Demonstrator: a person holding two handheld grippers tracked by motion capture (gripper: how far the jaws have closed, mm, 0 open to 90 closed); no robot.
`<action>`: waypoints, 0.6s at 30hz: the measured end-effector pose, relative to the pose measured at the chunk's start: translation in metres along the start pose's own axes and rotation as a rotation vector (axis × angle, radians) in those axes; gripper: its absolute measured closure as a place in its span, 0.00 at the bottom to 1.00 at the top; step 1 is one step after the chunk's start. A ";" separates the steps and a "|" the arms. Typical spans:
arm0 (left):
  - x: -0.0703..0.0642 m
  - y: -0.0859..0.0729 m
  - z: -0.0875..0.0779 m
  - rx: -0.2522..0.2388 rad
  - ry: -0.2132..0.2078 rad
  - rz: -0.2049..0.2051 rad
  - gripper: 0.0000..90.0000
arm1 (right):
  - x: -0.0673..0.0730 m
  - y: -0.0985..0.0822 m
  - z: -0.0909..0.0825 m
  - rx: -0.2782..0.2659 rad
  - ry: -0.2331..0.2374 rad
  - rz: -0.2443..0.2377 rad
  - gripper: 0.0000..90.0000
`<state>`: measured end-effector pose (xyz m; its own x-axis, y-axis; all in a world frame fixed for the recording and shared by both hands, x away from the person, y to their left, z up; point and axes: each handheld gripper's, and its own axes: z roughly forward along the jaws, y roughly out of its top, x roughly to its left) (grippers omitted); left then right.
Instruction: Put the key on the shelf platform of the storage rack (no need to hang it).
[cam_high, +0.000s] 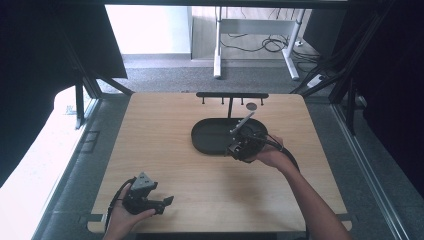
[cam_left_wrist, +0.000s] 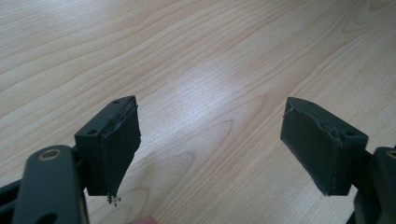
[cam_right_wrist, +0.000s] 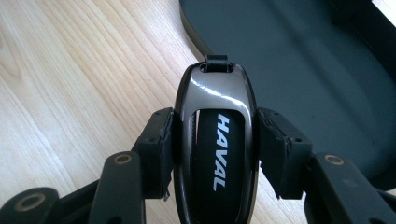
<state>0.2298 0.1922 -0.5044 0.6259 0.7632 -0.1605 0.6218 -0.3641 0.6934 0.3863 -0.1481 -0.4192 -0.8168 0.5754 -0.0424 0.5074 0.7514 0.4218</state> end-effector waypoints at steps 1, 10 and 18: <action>0.000 0.000 0.000 0.000 0.001 -0.001 0.23 | -0.001 0.000 0.000 0.004 0.000 0.001 0.55; 0.000 0.000 0.000 0.002 0.000 0.004 0.22 | -0.005 0.010 -0.004 -0.001 -0.016 0.001 0.55; 0.001 0.000 0.001 0.006 0.001 0.007 0.23 | -0.008 0.021 -0.005 -0.002 -0.027 -0.009 0.55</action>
<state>0.2302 0.1925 -0.5051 0.6297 0.7612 -0.1549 0.6202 -0.3726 0.6903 0.4023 -0.1382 -0.4051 -0.8138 0.5768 -0.0708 0.4992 0.7562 0.4230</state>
